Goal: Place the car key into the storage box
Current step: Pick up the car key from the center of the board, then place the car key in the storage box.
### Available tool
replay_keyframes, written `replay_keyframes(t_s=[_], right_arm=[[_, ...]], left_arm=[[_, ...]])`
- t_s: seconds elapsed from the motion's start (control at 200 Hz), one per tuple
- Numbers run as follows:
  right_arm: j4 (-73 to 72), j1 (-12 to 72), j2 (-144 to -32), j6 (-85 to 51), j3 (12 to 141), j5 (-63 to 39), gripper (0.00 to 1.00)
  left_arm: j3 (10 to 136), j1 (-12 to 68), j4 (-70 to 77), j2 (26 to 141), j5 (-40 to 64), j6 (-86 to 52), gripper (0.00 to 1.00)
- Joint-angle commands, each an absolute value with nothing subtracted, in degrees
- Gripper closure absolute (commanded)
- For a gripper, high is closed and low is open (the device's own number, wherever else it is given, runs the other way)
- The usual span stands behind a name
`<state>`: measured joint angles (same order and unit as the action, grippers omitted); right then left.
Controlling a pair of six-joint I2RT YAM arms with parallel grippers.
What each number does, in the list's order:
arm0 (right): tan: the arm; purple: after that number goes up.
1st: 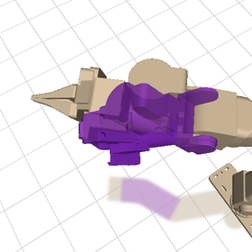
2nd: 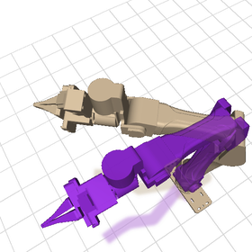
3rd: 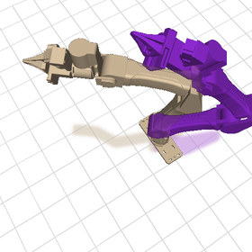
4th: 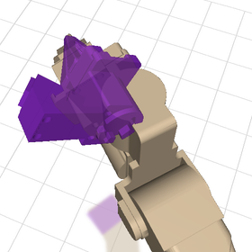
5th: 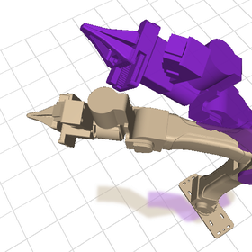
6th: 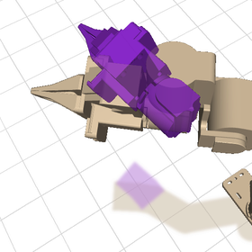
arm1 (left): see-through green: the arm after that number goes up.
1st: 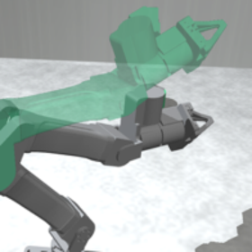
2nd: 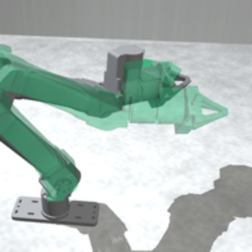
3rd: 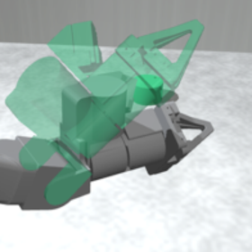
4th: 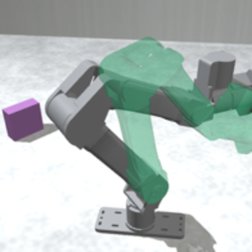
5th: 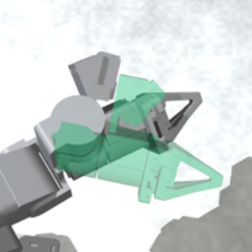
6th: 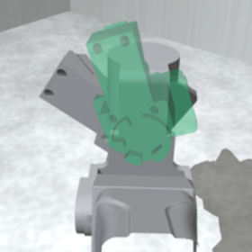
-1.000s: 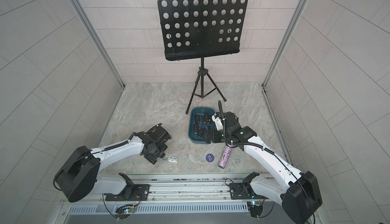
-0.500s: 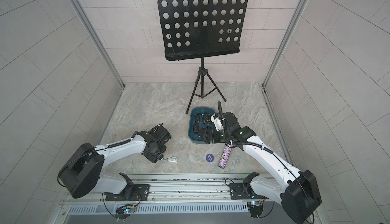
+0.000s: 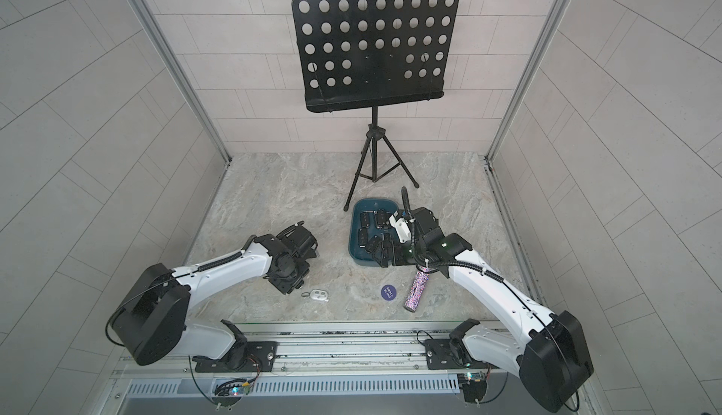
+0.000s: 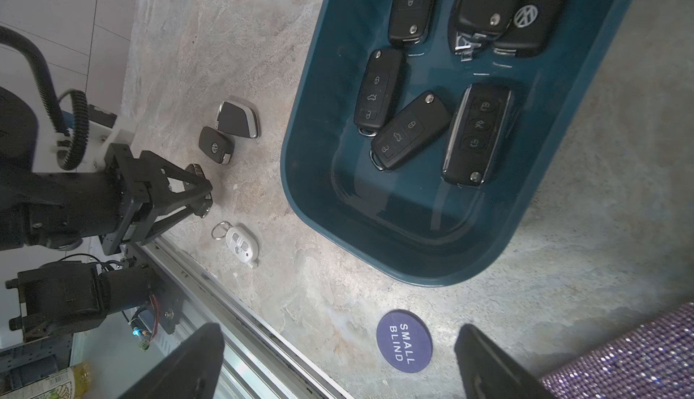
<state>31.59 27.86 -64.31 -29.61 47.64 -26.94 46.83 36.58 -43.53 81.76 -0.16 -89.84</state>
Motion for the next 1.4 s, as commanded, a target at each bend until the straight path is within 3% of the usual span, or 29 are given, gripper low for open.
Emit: replay_keyframes(t_s=[0.0, 0.45, 1.061, 1.396], right_arm=[[33.3, 28.1, -64.9, -28.6, 49.2, -26.8, 0.0], [35.6, 26.9, -66.3, -28.0, 49.9, -26.0, 0.0], [38.3, 24.0, -65.9, -27.5, 51.1, -24.3, 0.0], [39.4, 23.2, -64.1, -27.6, 50.6, -23.2, 0.0]], left_arm=[[51.2, 36.8, -47.9, 81.1, -2.2, -88.5, 0.59], [76.5, 39.6, -50.6, 92.8, -3.5, -70.0, 0.58], [114.0, 45.9, -60.4, 122.6, 3.2, -47.9, 0.58], [132.1, 46.3, -68.1, 137.1, 1.0, -44.1, 0.58]])
